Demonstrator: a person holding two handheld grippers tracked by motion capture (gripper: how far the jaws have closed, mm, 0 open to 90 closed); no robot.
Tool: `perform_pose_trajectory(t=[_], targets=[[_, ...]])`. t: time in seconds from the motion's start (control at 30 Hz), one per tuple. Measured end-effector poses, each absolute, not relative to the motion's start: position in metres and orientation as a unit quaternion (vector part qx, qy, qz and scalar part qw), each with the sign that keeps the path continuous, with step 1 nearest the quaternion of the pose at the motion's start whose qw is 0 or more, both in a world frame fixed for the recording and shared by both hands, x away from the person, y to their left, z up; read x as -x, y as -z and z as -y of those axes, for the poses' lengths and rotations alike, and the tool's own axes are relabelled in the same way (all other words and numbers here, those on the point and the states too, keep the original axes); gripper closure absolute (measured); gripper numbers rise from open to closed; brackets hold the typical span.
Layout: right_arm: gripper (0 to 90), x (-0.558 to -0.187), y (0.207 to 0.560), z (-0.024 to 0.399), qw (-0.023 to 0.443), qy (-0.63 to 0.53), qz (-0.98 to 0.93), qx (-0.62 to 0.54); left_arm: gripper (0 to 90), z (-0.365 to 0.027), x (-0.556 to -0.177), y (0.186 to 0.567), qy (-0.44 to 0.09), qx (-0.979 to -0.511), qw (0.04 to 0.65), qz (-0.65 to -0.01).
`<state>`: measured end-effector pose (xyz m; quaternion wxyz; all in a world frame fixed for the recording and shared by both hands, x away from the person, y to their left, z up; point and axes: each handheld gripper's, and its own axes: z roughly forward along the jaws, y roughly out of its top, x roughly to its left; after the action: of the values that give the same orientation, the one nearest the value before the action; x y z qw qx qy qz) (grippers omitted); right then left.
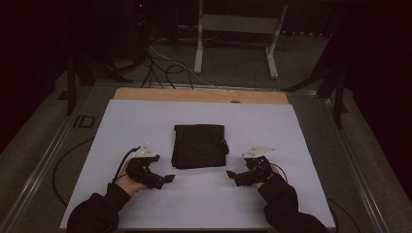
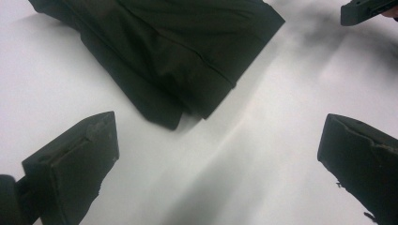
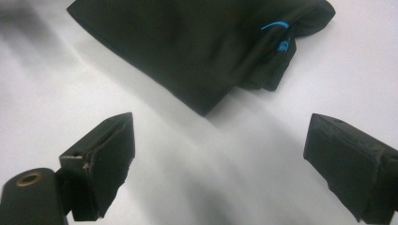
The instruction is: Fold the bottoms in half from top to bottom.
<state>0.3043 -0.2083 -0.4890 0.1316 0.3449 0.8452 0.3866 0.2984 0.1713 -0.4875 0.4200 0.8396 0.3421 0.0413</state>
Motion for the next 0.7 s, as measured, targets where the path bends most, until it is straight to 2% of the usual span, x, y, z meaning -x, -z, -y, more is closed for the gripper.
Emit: perform_pose_trajectory(t=[0.7], targets=[[9.5, -0.261, 0.492, 0.232, 0.144, -0.383, -0.853, -0.324, 0.0, -0.186, -0.262, 0.491, -0.057, -0.847, 0.409, -0.335]])
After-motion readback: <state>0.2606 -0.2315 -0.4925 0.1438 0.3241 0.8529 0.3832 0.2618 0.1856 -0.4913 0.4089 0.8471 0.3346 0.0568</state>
